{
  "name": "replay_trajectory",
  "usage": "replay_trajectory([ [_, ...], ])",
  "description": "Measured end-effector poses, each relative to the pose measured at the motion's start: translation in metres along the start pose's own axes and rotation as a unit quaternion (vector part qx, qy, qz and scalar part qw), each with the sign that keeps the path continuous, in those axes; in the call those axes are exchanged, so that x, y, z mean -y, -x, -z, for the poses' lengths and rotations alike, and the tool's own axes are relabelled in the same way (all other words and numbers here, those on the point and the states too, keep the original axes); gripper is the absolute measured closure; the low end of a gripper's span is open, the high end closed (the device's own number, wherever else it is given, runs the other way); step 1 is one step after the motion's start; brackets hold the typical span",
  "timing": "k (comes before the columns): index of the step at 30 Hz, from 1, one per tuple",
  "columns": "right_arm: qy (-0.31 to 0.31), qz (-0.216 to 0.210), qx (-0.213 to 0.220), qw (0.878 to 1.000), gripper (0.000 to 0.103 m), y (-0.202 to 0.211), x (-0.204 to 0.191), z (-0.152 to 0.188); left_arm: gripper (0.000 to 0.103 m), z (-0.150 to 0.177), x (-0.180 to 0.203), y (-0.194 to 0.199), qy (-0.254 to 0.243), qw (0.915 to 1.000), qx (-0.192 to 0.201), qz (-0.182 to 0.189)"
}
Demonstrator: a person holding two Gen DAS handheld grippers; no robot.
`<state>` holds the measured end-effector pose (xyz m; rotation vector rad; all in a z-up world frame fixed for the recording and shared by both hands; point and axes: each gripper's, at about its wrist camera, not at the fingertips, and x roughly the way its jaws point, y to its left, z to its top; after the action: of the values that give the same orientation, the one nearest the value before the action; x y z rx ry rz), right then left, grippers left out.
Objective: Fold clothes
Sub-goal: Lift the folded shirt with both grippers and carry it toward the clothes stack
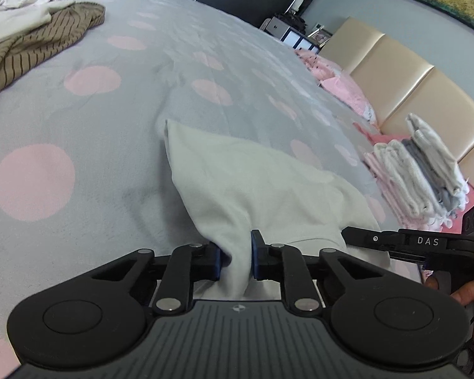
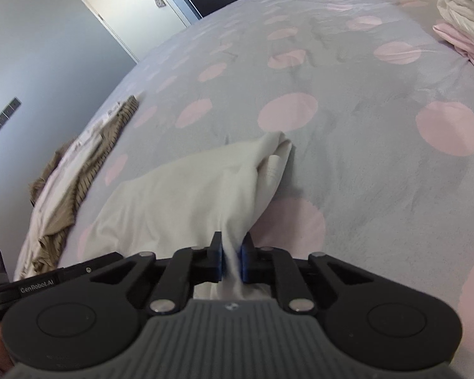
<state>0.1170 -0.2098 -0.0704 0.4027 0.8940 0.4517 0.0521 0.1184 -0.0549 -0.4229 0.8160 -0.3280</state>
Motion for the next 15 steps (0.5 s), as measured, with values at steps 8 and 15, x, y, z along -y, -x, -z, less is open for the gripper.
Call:
replay_trajectory([
  [8,-0.012,-0.028,0.046,0.998,0.092,0.059,-0.009,-0.011,0.093,-0.014,0.043,0.033,-0.031,0.9982,0.041,0.031],
  [15,-0.014,-0.038,0.082,0.996,0.092,0.134,0.005,-0.052,0.093,-0.043,0.114,0.042,-0.059,0.9934,0.066,0.074],
])
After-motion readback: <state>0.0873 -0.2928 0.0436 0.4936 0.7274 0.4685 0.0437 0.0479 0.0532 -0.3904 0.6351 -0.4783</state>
